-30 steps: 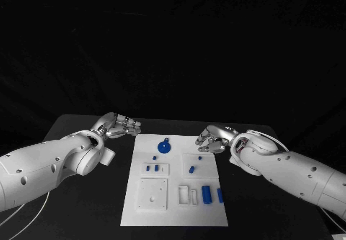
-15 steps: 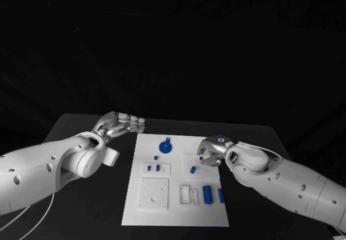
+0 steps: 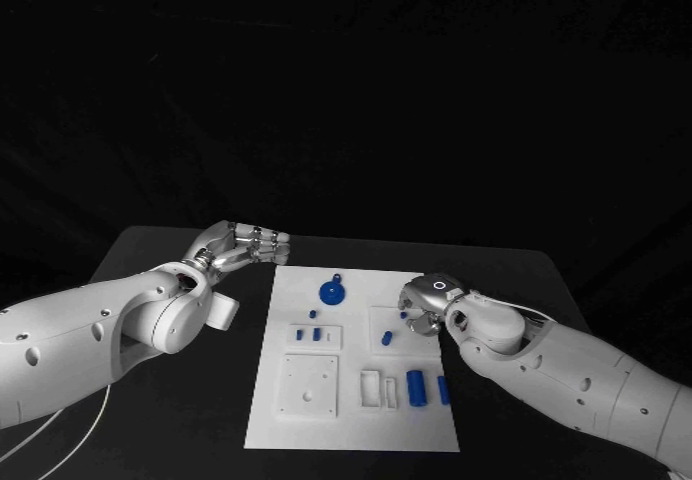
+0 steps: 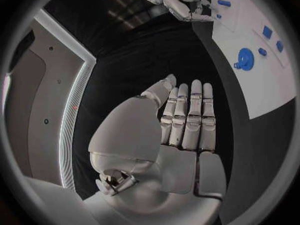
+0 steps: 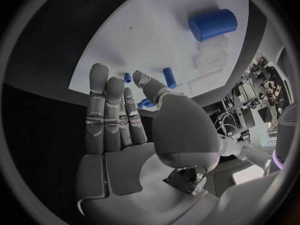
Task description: Assemble the parts on the task board
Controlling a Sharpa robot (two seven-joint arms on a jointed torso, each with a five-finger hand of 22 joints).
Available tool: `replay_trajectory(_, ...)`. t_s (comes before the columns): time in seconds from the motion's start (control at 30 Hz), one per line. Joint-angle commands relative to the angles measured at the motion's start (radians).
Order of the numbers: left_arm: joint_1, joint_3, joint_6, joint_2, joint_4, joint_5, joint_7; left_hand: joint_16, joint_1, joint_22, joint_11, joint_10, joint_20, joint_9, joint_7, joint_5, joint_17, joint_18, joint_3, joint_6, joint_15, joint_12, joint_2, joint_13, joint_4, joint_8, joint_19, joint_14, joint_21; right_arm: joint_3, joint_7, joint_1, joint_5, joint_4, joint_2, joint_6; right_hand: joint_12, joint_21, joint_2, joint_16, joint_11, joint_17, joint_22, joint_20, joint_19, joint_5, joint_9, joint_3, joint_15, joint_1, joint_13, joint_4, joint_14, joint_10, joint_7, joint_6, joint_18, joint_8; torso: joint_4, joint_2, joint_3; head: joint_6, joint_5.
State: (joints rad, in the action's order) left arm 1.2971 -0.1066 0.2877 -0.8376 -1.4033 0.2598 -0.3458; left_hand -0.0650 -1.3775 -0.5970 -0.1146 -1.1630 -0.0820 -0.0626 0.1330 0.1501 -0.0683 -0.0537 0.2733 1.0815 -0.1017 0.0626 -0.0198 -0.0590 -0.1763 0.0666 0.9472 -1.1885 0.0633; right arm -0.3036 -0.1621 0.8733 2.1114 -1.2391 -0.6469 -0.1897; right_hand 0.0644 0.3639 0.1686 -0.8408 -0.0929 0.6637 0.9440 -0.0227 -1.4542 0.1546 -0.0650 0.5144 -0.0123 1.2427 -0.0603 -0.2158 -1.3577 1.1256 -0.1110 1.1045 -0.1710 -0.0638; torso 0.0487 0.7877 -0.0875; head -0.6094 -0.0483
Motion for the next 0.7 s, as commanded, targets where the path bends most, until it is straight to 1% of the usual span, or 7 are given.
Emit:
replay_trajectory(0.03,0.002,0.001,-0.016,0.0,-0.003,-0.014,-0.015,0.002,0.005,0.003,-0.001,0.007,0.0,0.0,0.001,0.002,-0.002,0.003,-0.006,-0.002,0.0,-0.003,0.003,0.001,0.0,0.001,0.009,-0.003,0.006,0.001,-0.01,-0.001,0.045,0.01,0.007,-0.032,-0.006,-0.006,0.005,-0.002,0.002,0.002,0.004,0.001,-0.008,-0.006,0.001,0.022,0.005,-0.01,0.001,0.003,-0.005,0.002,0.0,0.003,-0.024,0.002,-0.0005,0.001,0.0006,-0.002,0.002)
replay_trajectory(0.07,0.002,0.001,-0.016,0.0,-0.003,-0.014,-0.014,0.003,0.005,0.006,-0.001,0.008,0.0,0.0,0.001,0.002,-0.001,0.003,-0.006,-0.002,0.0,-0.003,0.003,0.001,0.0,0.001,0.01,-0.002,0.006,0.001,-0.007,-0.002,0.042,0.016,0.011,-0.033,-0.006,-0.006,0.005,-0.002,0.002,0.002,0.004,0.001,-0.008,-0.006,0.001,0.022,0.005,-0.01,0.001,0.003,-0.005,0.002,0.0,0.003,-0.024,0.002,-0.0008,0.001,0.0007,-0.002,0.002)
replay_trajectory(0.13,0.002,0.001,-0.016,0.0,-0.003,-0.015,-0.014,0.003,0.005,0.009,-0.001,0.008,0.0,0.0,0.001,0.002,-0.001,0.003,-0.006,-0.001,0.0,-0.003,0.003,0.001,0.0,0.001,0.011,-0.002,0.006,0.001,-0.004,-0.002,0.039,0.021,0.015,-0.034,-0.006,-0.007,0.001,-0.004,0.004,0.003,0.01,0.0,-0.011,-0.02,0.001,0.044,0.004,-0.011,0.002,0.01,-0.008,0.01,0.001,0.007,-0.024,0.002,-0.0004,0.001,0.0004,-0.003,0.001)
replay_trajectory(0.17,0.002,0.001,-0.016,0.0,-0.002,-0.015,-0.013,0.003,0.005,0.009,-0.001,0.008,0.0,0.0,0.001,0.002,-0.001,0.003,-0.006,-0.001,0.0,-0.003,0.003,0.001,0.0,0.001,0.011,-0.002,0.006,0.001,-0.002,-0.002,0.036,0.024,0.017,-0.034,-0.007,-0.007,0.002,-0.004,0.004,0.003,0.011,0.0,-0.012,-0.021,0.001,0.051,0.004,-0.012,0.002,0.011,-0.009,0.013,0.002,0.008,-0.023,0.002,-0.0004,0.001,0.0,-0.004,0.001)
replay_trajectory(0.33,0.002,0.001,-0.017,0.001,-0.002,-0.016,-0.012,0.003,0.006,0.021,-0.002,0.009,0.0,0.0,0.001,0.001,-0.002,0.003,-0.008,-0.002,0.0,-0.003,0.003,0.001,0.001,0.001,0.014,-0.003,0.007,0.002,0.008,-0.002,0.026,0.038,0.027,-0.032,-0.007,-0.009,0.001,-0.005,0.006,0.005,0.022,-0.001,-0.014,-0.024,0.001,0.076,0.004,-0.013,0.002,0.019,-0.011,0.019,0.002,0.014,-0.021,0.002,-0.0011,0.001,0.0007,-0.006,0.001)
replay_trajectory(0.6,0.002,0.001,-0.018,0.002,-0.003,-0.017,-0.008,0.003,0.006,0.025,-0.002,0.01,0.001,0.0,0.001,0.001,-0.002,0.002,-0.008,-0.003,0.0,-0.003,0.003,0.001,0.001,0.001,0.016,-0.003,0.007,0.002,0.022,-0.002,0.013,0.065,0.042,-0.019,-0.006,-0.009,-0.016,-0.008,0.012,0.006,0.035,-0.003,-0.017,-0.025,0.0,0.097,0.001,-0.011,0.002,0.022,-0.017,0.046,0.001,0.03,-0.019,0.001,-0.0006,0.0,0.0002,-0.01,0.001)
replay_trajectory(0.7,0.003,0.001,-0.018,0.002,-0.003,-0.017,-0.007,0.003,0.006,0.025,-0.002,0.01,0.001,0.0,0.001,0.001,-0.002,0.002,-0.008,-0.003,0.0,-0.003,0.003,0.001,0.001,0.001,0.016,-0.003,0.007,0.003,0.028,-0.002,0.007,0.075,0.048,-0.014,-0.006,-0.009,-0.021,-0.008,0.014,0.007,0.041,-0.004,-0.018,-0.024,0.0,0.101,0.0,-0.013,0.002,0.022,-0.018,0.054,0.0,0.036,-0.017,0.001,-0.001,0.0,0.0006,-0.01,0.002)
